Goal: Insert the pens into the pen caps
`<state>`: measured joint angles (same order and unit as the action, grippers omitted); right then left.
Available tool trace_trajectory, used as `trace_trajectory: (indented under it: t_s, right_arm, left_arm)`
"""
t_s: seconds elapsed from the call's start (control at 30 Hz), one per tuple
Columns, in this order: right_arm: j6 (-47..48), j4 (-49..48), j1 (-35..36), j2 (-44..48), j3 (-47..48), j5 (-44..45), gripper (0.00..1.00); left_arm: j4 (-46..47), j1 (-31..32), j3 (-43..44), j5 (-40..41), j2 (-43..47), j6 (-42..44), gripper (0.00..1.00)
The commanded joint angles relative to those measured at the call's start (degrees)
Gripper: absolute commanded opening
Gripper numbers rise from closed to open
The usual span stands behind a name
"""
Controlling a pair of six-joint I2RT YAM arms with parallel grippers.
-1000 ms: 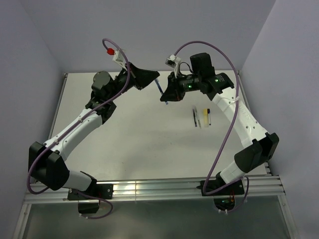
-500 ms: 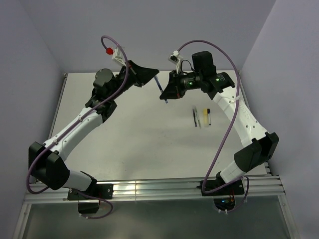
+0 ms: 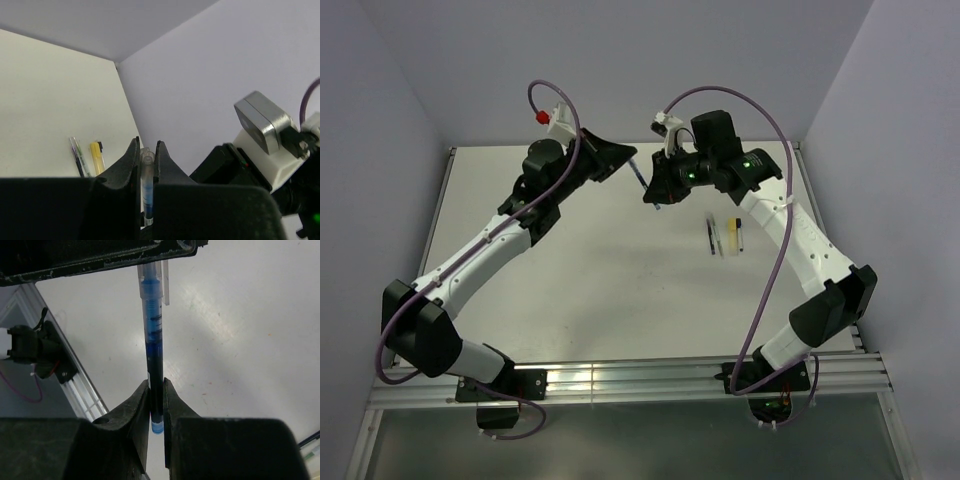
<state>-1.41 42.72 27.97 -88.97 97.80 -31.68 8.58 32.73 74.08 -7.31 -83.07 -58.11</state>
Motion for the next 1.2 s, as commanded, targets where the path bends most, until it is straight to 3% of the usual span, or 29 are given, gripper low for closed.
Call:
trace_trajectory:
  t_s: [0.0, 0.07, 0.13, 0.3, 0.4, 0.6, 0.63, 0.73, 0.83, 0.97, 1.17]
  right_arm:
    - [3.26, -26.11, -2.29, 3.1, 3.71, -2.92, 0.0]
    - [2.9, -26.11, -4.14, 2.66, 3.89, -8.28, 0.0]
    - [4.48, -25.41, -5.55, 2.57, 4.33, -7.96, 0.0]
    - [4.4, -24.97, -5.12, 2.66, 4.07, -9.8, 0.0]
    - [3.96, -24.97, -4.94, 3.97, 1.96, -9.54, 0.0]
    - [2.73, -24.97, -5.03, 7.31, -4.19, -8.84, 0.0]
    - [2.64, -24.97, -5.03, 8.01, -5.15, -8.49, 0.0]
    - [1.94, -24.97, -5.03, 8.9, -9.46, -7.78, 0.0]
    - [2.55, -24.97, -5.03, 10.3, -15.69, -5.07, 0.0]
    - [2.03, -24.44, -5.46, 11.27, -23.69, 1.43, 0.0]
    - [-0.79, -16.89, -6.61, 3.82, -24.85, 19.36, 0.0]
  left_arm:
    - [-6.65, 6.56, -6.41, -27.72, -0.17, 3.59, 0.0]
    - [-6.12, 6.56, -6.32, -32.56, 0.1, 8.6, 0.0]
    - [-5.23, 6.56, -6.32, -36.89, -0.08, 13.36, 0.0]
    - [2.03, 5.16, -7.72, -37.51, -0.6, 9.17, 0.0]
    - [2.23, 3.4, -5.46, -36.11, -1.13, 8.36, 0.07]
    - [3.11, -3.19, 2.18, -31.19, -2.01, 8.01, 0.4]
    - [3.37, -4.16, 3.51, -30.66, -2.62, 7.92, 0.51]
    - [3.29, -8.11, 10.27, -27.33, -3.68, 10.02, 0.71]
    - [4.77, -12.59, 14.94, -26.17, -3.68, 11.17, 0.83]
    - [3.82, -17.43, 15.39, -26.79, -2.28, 14.67, 0.88]
    - [-5.49, -18.76, 11.0, -22.14, 2.29, 26.35, 0.93]
